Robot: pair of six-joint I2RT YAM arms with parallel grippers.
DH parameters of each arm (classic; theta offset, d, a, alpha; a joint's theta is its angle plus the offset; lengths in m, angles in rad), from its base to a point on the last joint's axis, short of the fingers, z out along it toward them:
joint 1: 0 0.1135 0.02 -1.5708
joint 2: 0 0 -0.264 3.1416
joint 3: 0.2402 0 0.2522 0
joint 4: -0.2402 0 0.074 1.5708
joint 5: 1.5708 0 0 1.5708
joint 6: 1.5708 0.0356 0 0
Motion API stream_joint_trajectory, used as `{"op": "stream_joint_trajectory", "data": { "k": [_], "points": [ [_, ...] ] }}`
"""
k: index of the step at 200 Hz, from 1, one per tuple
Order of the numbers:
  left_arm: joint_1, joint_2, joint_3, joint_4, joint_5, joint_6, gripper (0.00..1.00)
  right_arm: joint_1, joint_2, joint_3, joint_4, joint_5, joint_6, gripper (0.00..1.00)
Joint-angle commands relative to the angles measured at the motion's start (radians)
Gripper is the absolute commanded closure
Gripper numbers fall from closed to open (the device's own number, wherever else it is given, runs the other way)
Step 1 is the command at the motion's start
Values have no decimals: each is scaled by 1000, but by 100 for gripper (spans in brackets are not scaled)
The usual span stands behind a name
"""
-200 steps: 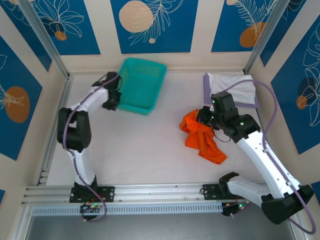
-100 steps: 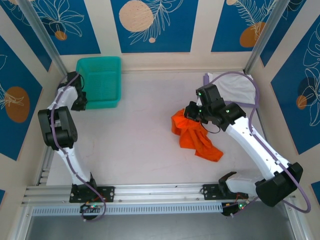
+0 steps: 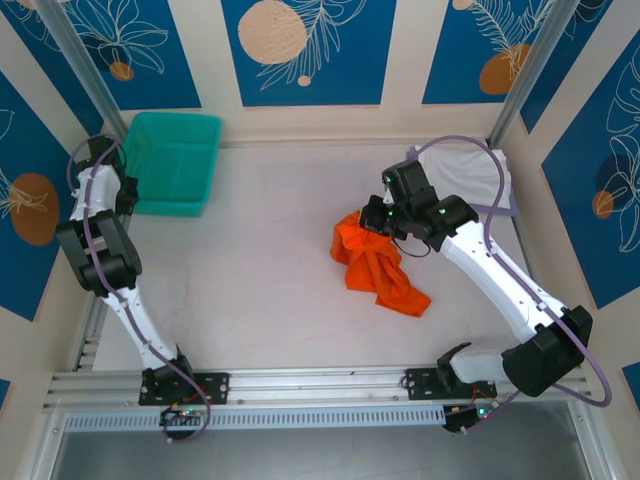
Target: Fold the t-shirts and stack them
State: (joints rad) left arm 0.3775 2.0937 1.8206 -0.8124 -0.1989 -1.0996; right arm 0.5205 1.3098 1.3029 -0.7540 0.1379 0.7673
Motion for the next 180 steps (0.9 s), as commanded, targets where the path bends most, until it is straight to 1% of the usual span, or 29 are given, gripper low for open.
{"op": "stream_joint_trajectory", "data": {
  "k": [1, 19, 32, 51, 83, 94, 98, 105, 118, 131, 146, 156, 161, 180],
  "points": [
    [39, 54, 81, -67, -65, 13, 100, 13, 8, 47, 20, -5, 22, 100],
    [45, 35, 58, -36, -80, 8, 100, 22, 16, 59, 14, -1, 24, 100],
    [52, 35, 48, -20, -57, -6, 100, 30, 19, 64, 11, 8, 25, 100],
    [62, 43, 52, -56, -68, -44, 100, 36, 21, 65, 10, 12, 32, 100],
    [76, 10, -14, -20, -92, -47, 100, 46, 20, 74, -1, 30, 41, 100],
    [82, 16, -22, -7, -76, -40, 100, 49, 21, 71, 3, 31, 45, 100],
    [83, 22, -19, -4, -65, -29, 94, 49, 22, 70, 3, 33, 45, 100],
    [84, 36, -6, -10, -48, -17, 79, 51, 23, 73, 3, 32, 47, 100],
    [84, 51, 18, -12, -23, 15, 62, 51, 26, 76, 2, 33, 49, 100],
    [81, 48, 23, -10, -17, 34, 37, 50, 27, 81, 4, 37, 49, 100],
    [81, 36, 30, -5, 1, 67, 19, 50, 30, 84, 6, 40, 51, 100],
    [79, 40, 74, -39, 13, 103, 4, 50, 33, 86, 11, 39, 52, 100],
    [76, 40, 97, -62, 12, 119, 0, 51, 35, 88, 13, 39, 51, 100],
    [45, -24, 106, -85, -4, 166, 0, 50, 49, 100, 22, 31, 51, 100]
  ]
}}
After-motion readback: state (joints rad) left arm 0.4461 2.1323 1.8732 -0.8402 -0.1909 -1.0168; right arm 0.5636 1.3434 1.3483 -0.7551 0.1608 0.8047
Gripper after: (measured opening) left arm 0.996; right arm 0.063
